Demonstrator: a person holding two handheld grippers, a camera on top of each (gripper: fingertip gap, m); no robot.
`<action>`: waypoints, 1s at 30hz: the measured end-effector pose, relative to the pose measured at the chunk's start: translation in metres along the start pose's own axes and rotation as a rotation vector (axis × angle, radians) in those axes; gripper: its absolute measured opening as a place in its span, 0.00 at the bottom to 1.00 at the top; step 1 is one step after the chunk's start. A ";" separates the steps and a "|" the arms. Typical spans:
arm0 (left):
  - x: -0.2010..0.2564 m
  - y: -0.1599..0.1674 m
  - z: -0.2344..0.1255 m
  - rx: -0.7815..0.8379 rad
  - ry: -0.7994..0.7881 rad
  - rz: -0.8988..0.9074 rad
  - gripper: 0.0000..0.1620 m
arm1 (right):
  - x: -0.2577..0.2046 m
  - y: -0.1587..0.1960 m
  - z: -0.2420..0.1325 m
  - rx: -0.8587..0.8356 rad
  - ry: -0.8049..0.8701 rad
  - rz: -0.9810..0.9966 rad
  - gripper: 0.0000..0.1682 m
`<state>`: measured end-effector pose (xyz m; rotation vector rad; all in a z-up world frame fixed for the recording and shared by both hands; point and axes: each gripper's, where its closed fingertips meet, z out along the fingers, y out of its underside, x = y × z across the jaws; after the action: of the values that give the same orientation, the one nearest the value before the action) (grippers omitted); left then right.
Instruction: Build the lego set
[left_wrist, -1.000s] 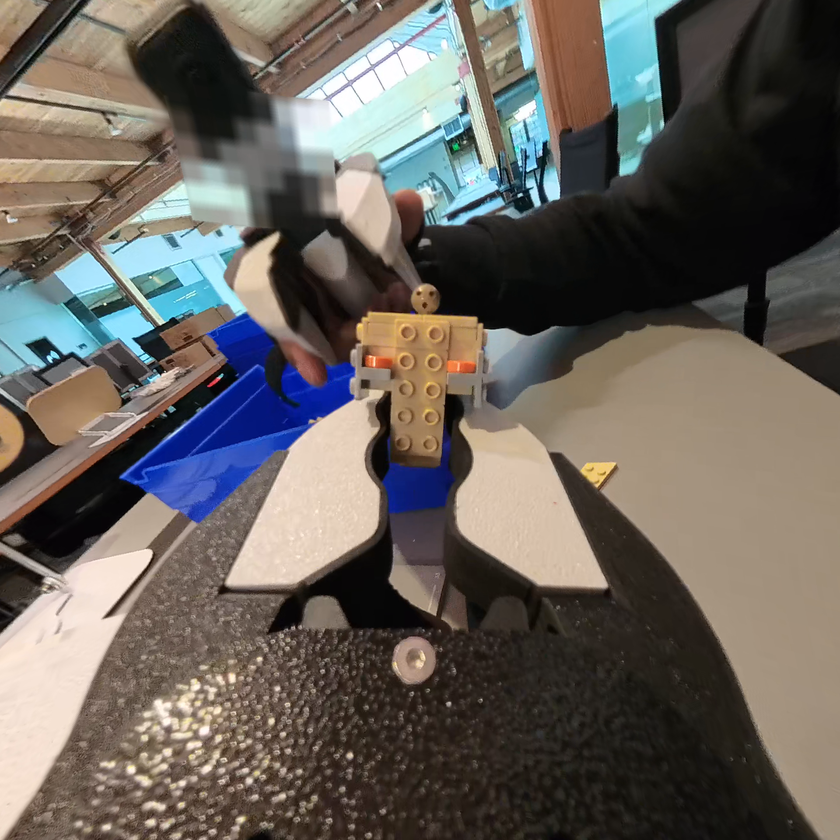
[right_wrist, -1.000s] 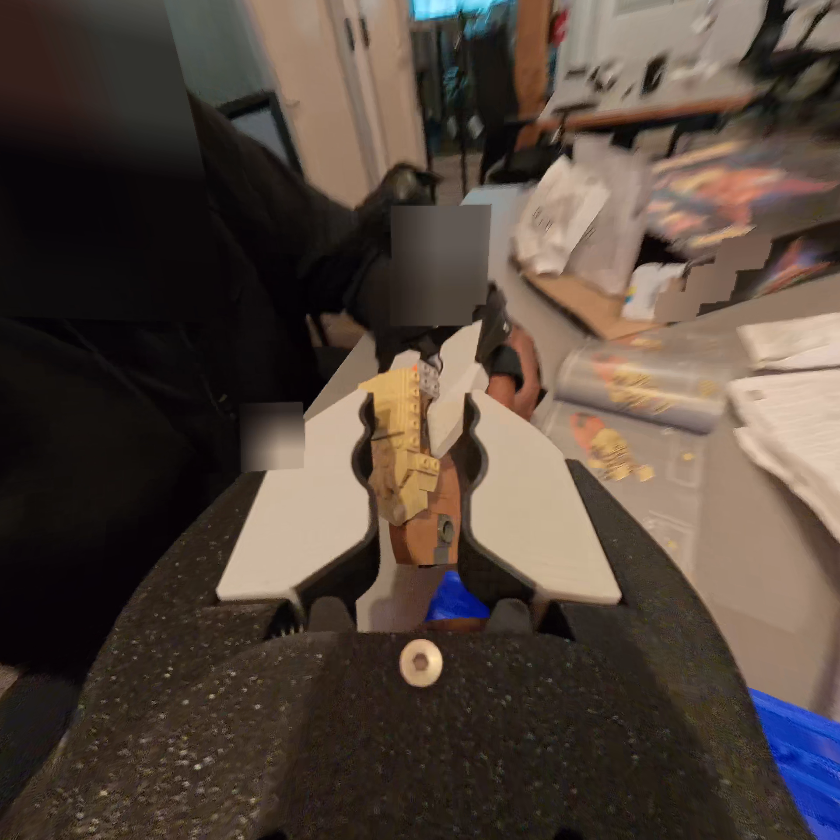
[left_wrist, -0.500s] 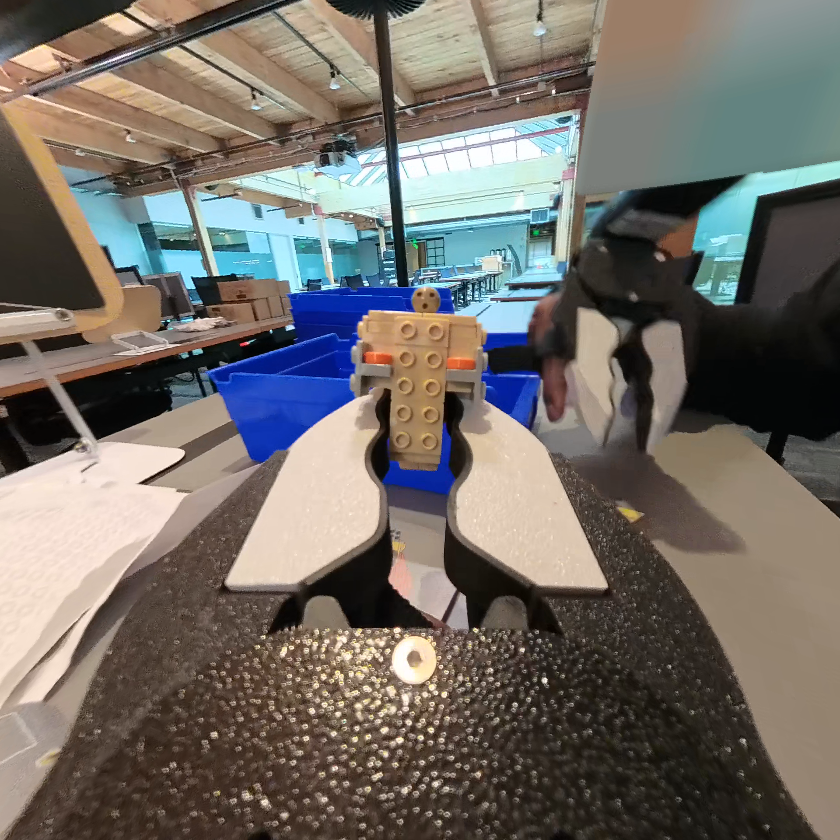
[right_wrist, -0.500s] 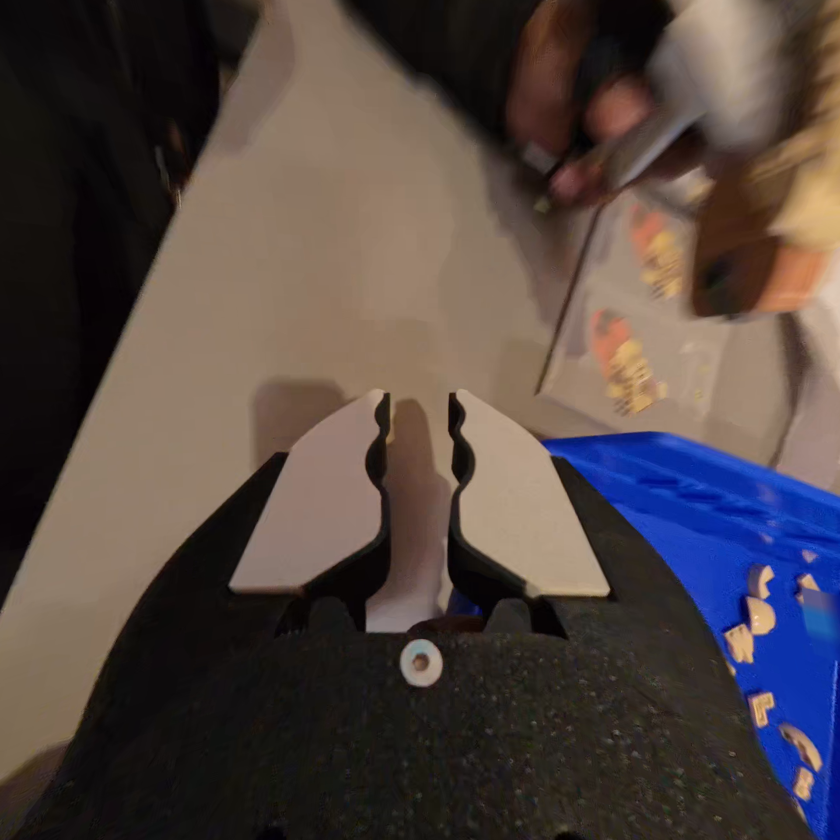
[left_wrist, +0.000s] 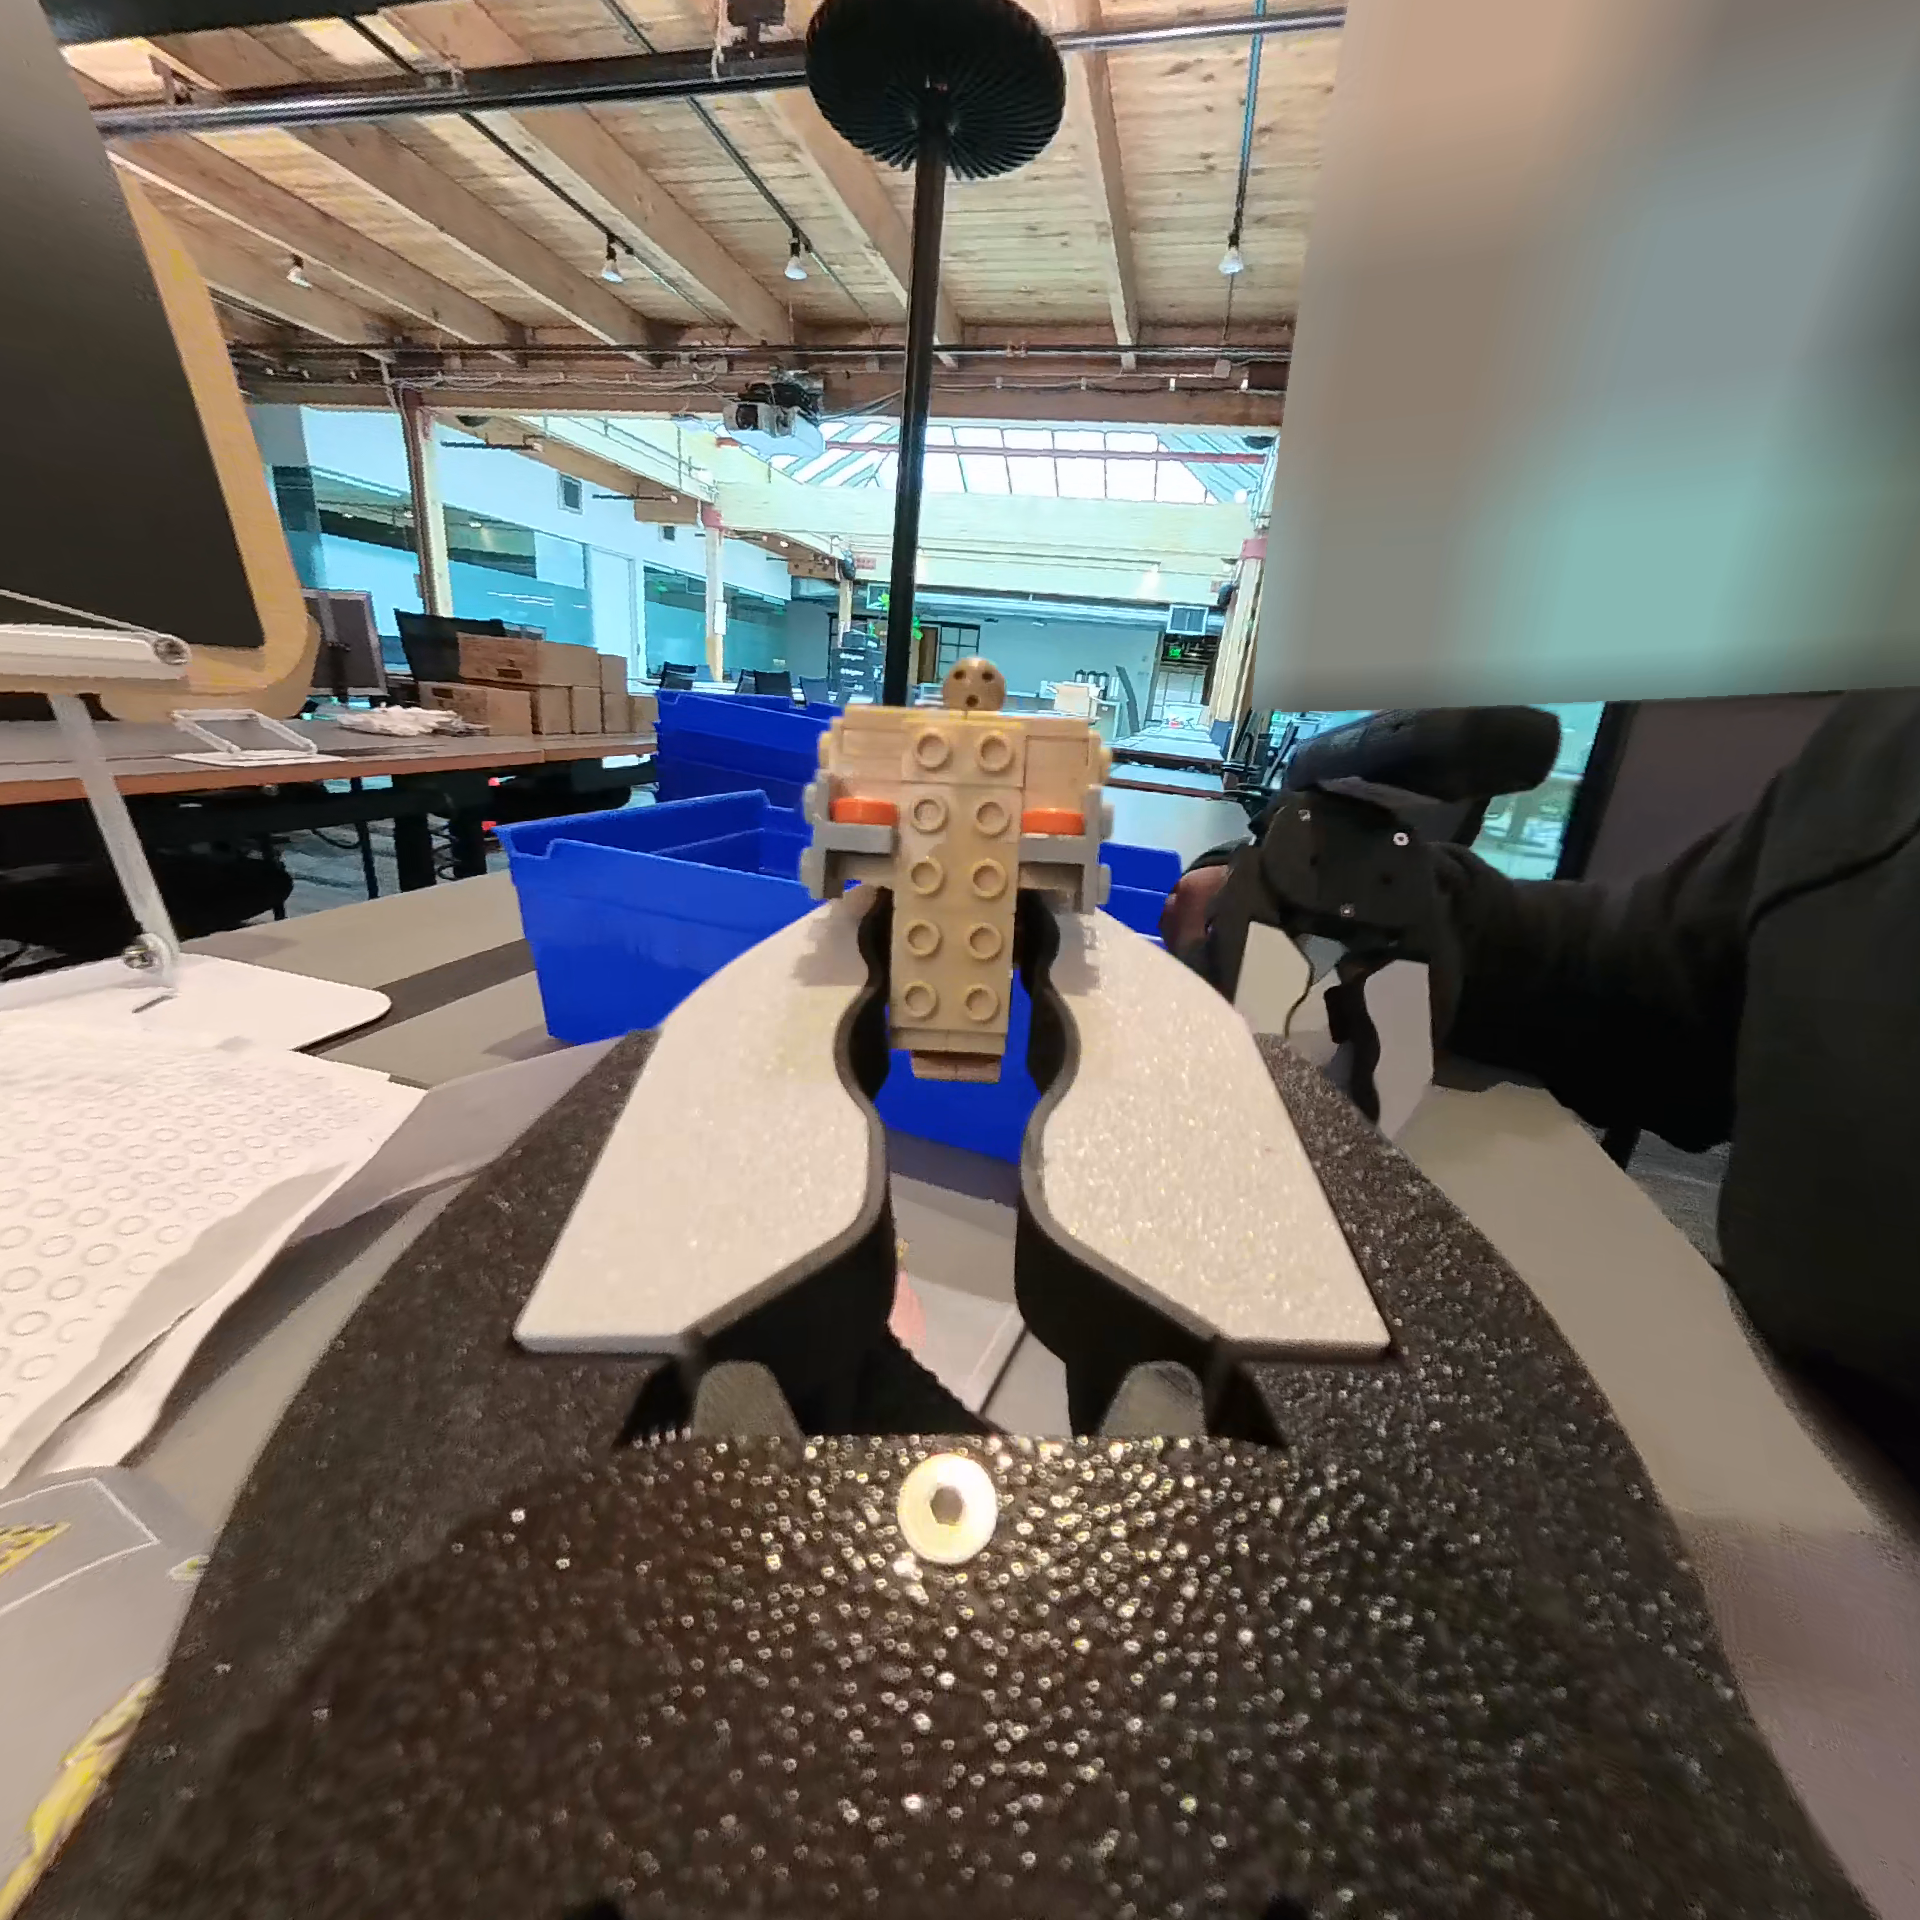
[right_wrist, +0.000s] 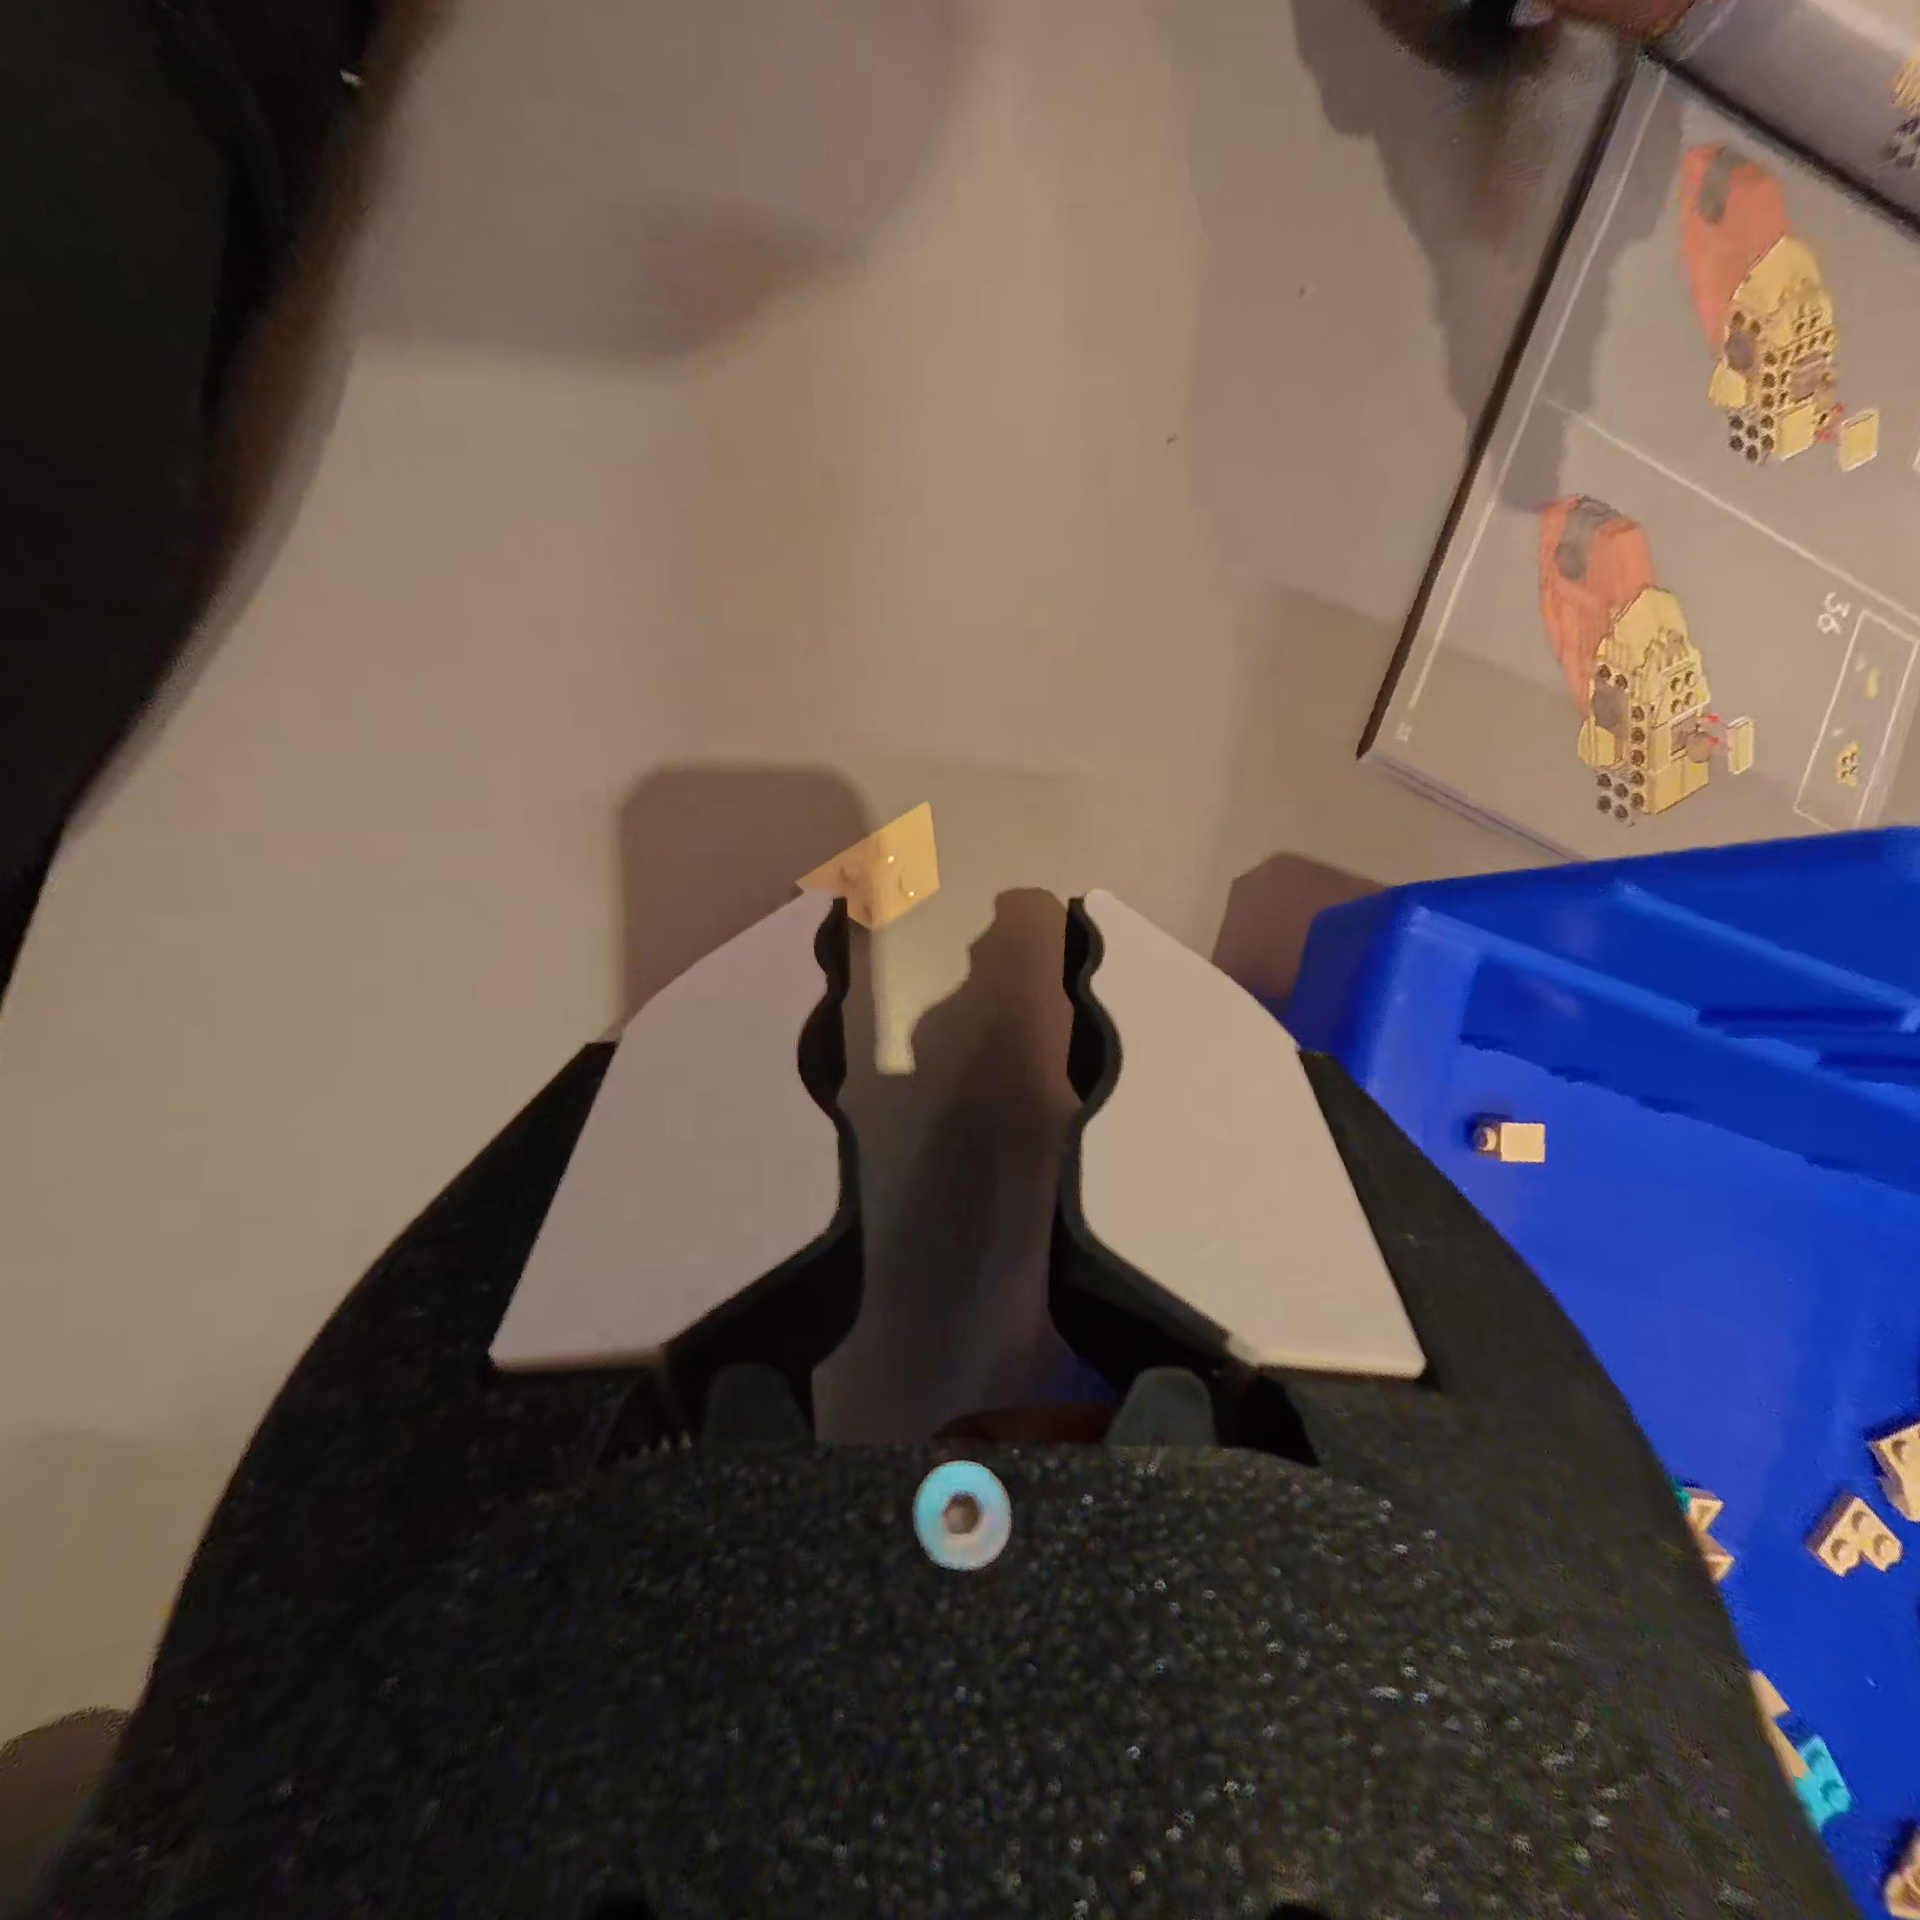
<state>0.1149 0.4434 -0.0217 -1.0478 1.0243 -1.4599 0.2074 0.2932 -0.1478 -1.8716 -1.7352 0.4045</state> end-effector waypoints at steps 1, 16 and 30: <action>0.004 -0.001 -0.003 0.002 0.012 0.002 0.14 | -0.001 0.002 0.001 -0.012 0.003 -0.009 0.24; 0.026 0.009 0.000 -0.008 0.187 -0.025 0.14 | -0.004 0.011 0.001 0.048 0.102 -0.009 0.26; 0.027 0.006 -0.006 -0.002 0.230 -0.084 0.14 | -0.001 0.008 0.008 0.079 0.141 -0.038 0.27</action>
<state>0.1083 0.4168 -0.0264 -0.9487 1.1552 -1.6773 0.2087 0.2933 -0.1590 -1.7650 -1.6356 0.3139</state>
